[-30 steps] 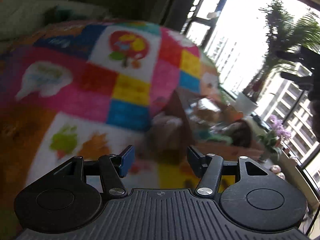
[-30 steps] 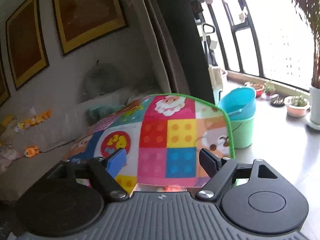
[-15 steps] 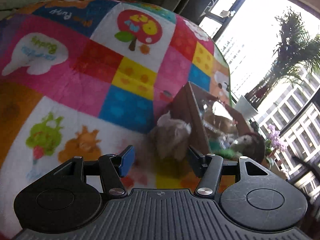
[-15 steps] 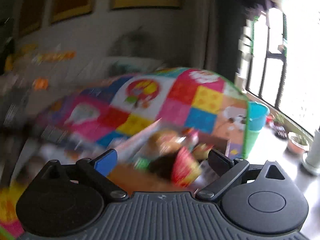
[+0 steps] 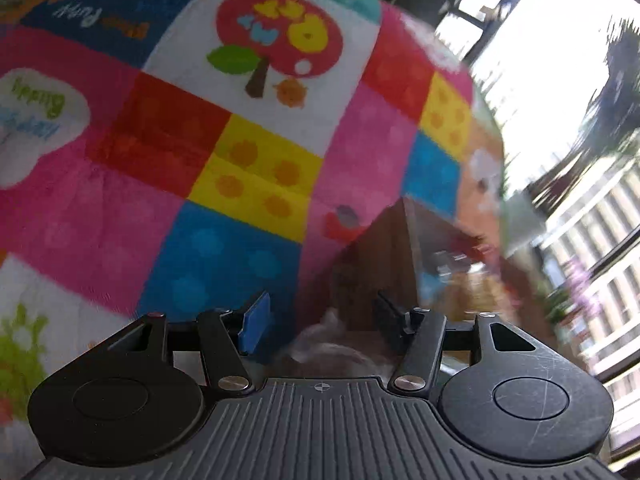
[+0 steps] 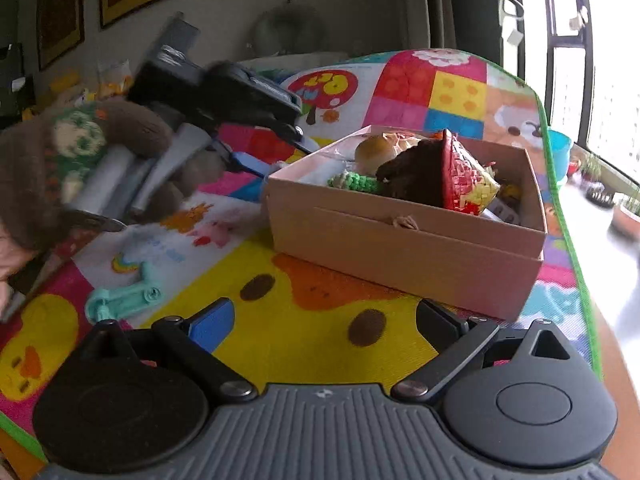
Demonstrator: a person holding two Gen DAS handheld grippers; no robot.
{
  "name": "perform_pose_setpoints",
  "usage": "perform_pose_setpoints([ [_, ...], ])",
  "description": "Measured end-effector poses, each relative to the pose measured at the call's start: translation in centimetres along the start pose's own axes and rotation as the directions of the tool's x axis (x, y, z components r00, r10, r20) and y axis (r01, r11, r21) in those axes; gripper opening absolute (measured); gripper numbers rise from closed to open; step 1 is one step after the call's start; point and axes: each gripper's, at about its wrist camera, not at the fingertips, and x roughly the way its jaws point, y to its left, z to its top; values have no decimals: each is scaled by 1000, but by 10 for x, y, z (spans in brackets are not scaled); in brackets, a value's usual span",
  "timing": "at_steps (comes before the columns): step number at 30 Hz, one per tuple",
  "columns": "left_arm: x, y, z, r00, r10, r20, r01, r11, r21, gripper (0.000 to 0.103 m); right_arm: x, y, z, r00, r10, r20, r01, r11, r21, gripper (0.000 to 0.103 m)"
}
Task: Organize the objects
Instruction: 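Lower the Hello Kitty toy into the box with the right gripper, then grasp the teal plastic piece with the left while the right grasps the white lace cloth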
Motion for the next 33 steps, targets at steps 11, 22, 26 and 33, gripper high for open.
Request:
perform_pose_setpoints([
  [11, -61, 9, -73, 976, -104, -192, 133, 980, 148, 48, 7, -26, 1, 1000, 4, -25, 0, 989, 148, 103],
  [22, -171, 6, -117, 994, -106, -27, 109, 940, 323, 49, 3, -34, 1, 998, -61, 3, 59, 975, 213, 103],
  [26, -168, 11, -138, 997, -11, -72, 36, 933, 359, 49, 4, -34, 1, 998, -61, 2, 59, 975, 212, 103],
  [33, -142, 11, -155, 991, 107, -82, -67, 917, 393, 48, 14, -34, 3, 996, -49, -77, 65, 976, 210, 103],
])
